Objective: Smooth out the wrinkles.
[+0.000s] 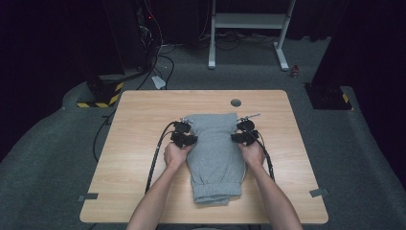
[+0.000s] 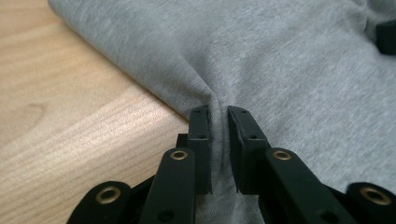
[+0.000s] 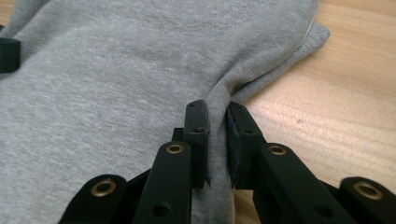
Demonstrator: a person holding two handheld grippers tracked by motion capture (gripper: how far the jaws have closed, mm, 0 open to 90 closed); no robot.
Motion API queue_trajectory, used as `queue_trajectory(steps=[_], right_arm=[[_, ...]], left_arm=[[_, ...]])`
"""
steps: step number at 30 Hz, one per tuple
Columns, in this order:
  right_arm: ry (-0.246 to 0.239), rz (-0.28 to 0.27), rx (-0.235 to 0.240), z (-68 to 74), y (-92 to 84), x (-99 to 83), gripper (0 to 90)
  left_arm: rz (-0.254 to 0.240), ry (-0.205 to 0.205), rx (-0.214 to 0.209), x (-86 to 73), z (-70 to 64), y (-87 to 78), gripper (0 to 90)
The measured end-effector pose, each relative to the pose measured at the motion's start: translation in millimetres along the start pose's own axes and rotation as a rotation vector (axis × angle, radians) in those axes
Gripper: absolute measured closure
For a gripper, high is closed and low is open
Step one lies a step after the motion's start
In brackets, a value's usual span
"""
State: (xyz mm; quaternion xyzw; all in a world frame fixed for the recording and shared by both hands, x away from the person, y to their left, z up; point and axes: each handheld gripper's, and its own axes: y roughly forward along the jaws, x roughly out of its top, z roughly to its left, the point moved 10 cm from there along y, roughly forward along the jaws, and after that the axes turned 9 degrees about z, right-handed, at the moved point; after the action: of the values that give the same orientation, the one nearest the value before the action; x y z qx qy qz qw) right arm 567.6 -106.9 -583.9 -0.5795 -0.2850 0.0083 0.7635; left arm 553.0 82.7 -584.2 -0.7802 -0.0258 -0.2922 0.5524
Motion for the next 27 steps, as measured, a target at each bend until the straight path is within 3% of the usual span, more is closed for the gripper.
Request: queue_trajectory(steps=[5, 14, 23, 27], right_arm=[[0.019, -0.005, 0.038, -0.7, -2.6, -2.1, 81.1], [0.014, -0.053, 0.083, 2.9, -16.8, 2.5, 81.9], [-0.018, -0.094, 0.102, 8.8, -42.8, 9.7, 82.3], [-0.020, -0.125, 0.110, 10.0, -54.8, 17.5, 82.4]], left_arm=[[-0.018, -0.006, -0.030, -0.8, 0.5, -2.9, 81.1], [-0.082, -0.020, -0.102, 6.4, -2.2, -24.4, 81.9], [-0.117, -0.010, -0.141, 17.3, -6.6, -45.6, 82.2], [-0.138, -0.024, -0.152, 27.8, -3.6, -55.6, 82.2]])
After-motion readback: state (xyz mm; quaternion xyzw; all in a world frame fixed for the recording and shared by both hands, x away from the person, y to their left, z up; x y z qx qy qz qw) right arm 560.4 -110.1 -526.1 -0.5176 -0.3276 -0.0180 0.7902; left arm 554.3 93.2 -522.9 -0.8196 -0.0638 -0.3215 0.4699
